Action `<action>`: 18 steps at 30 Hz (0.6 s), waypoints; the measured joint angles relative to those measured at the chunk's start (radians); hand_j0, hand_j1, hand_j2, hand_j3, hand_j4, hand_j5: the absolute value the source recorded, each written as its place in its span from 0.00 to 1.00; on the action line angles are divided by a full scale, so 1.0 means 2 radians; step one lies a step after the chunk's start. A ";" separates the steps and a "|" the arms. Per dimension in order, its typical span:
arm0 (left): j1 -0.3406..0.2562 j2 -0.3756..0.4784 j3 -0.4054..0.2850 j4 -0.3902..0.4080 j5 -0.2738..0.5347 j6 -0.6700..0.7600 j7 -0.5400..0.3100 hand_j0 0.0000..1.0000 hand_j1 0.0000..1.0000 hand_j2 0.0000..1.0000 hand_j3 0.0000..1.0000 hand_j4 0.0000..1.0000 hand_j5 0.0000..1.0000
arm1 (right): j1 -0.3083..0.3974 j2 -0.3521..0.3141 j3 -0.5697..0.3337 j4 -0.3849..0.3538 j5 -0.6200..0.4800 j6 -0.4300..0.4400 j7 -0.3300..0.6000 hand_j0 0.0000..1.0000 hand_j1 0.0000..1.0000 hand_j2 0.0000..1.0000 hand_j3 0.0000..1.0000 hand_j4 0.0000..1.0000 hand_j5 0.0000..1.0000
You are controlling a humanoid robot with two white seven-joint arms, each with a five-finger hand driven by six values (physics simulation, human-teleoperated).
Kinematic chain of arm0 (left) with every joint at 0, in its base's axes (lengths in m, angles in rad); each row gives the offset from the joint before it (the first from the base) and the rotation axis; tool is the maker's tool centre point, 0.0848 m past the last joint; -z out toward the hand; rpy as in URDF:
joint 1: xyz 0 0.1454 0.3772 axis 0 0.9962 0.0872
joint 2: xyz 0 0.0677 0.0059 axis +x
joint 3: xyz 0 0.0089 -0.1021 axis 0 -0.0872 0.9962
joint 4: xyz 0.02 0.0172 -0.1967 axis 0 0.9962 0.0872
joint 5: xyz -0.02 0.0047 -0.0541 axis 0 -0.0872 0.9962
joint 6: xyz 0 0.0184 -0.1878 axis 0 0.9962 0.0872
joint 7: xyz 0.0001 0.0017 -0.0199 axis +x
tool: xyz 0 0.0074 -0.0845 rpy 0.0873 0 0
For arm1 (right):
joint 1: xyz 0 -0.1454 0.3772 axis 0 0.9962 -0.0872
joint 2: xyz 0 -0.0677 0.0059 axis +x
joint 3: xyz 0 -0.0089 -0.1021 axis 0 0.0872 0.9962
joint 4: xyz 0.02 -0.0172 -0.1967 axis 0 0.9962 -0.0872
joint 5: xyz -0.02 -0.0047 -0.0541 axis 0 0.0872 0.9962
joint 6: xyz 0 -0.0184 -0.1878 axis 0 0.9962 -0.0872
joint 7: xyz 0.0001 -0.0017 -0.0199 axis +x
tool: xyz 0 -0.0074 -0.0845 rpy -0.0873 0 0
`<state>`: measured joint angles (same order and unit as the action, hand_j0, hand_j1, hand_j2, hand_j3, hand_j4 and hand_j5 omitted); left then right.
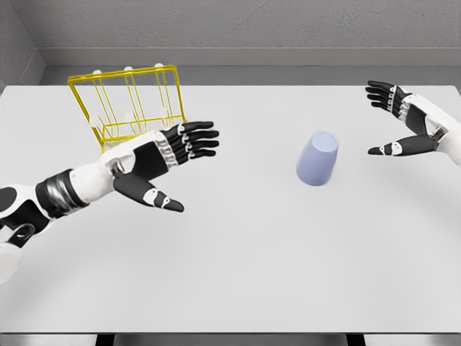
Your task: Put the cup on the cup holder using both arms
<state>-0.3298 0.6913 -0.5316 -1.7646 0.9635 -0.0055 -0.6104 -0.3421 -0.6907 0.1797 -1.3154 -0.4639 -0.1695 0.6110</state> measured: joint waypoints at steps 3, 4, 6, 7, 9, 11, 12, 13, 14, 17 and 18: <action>0.001 -0.001 -0.018 0.000 -0.014 0.001 0.000 1.00 1.00 1.00 1.00 1.00 1.00 | 0.005 0.000 0.000 0.000 0.000 0.000 0.000 1.00 1.00 1.00 1.00 1.00 1.00; 0.002 -0.002 -0.022 0.000 -0.026 0.001 0.000 1.00 1.00 1.00 1.00 1.00 1.00 | 0.003 0.000 0.000 0.000 0.000 0.000 0.000 1.00 1.00 1.00 1.00 1.00 1.00; 0.012 -0.004 -0.027 0.000 -0.054 0.002 0.000 1.00 1.00 1.00 1.00 1.00 1.00 | 0.002 0.000 0.000 0.001 0.000 0.000 0.000 1.00 1.00 1.00 1.00 1.00 1.00; 0.011 -0.005 -0.028 0.000 -0.063 0.002 0.000 1.00 1.00 1.00 1.00 1.00 1.00 | 0.005 0.000 -0.001 0.001 0.000 -0.001 0.000 1.00 1.00 1.00 1.00 1.00 1.00; 0.010 -0.006 -0.028 0.000 -0.075 0.002 0.000 1.00 1.00 1.00 1.00 1.00 1.00 | 0.006 0.008 -0.006 0.004 0.001 -0.001 0.000 1.00 1.00 1.00 1.00 1.00 1.00; 0.011 -0.008 -0.026 0.001 -0.081 0.002 0.000 1.00 1.00 1.00 1.00 1.00 1.00 | 0.008 0.021 -0.013 0.006 0.002 -0.001 0.000 1.00 1.00 1.00 1.00 1.00 1.00; 0.012 -0.011 -0.022 0.001 -0.082 0.002 0.000 1.00 1.00 1.00 1.00 1.00 1.00 | 0.008 0.028 -0.015 0.009 0.002 -0.001 0.000 1.00 1.00 1.00 1.00 1.00 1.00; 0.011 -0.014 -0.018 0.003 -0.084 0.002 0.000 1.00 1.00 1.00 1.00 1.00 1.00 | 0.016 0.033 -0.017 0.012 0.003 -0.001 0.000 1.00 1.00 1.00 1.00 1.00 1.00; 0.011 -0.018 -0.014 0.005 -0.085 0.002 0.000 1.00 1.00 1.00 1.00 1.00 1.00 | 0.020 0.035 -0.018 0.013 0.003 -0.001 0.000 1.00 1.00 1.00 1.00 1.00 1.00; 0.011 -0.033 -0.009 0.009 -0.092 0.002 0.007 1.00 1.00 1.00 1.00 1.00 1.00 | 0.036 0.037 -0.018 0.016 0.003 -0.003 0.000 1.00 1.00 1.00 1.00 1.00 1.00; 0.011 -0.036 -0.008 0.010 -0.096 0.003 0.019 1.00 1.00 1.00 1.00 1.00 1.00 | 0.038 0.037 -0.018 0.017 0.003 -0.009 0.000 1.00 1.00 1.00 1.00 1.00 1.00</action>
<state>-0.3083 0.6188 -0.5478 -1.7444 0.7712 -0.0001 -0.5724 -0.2669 -0.6169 0.1433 -1.2817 -0.4574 -0.1869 0.6110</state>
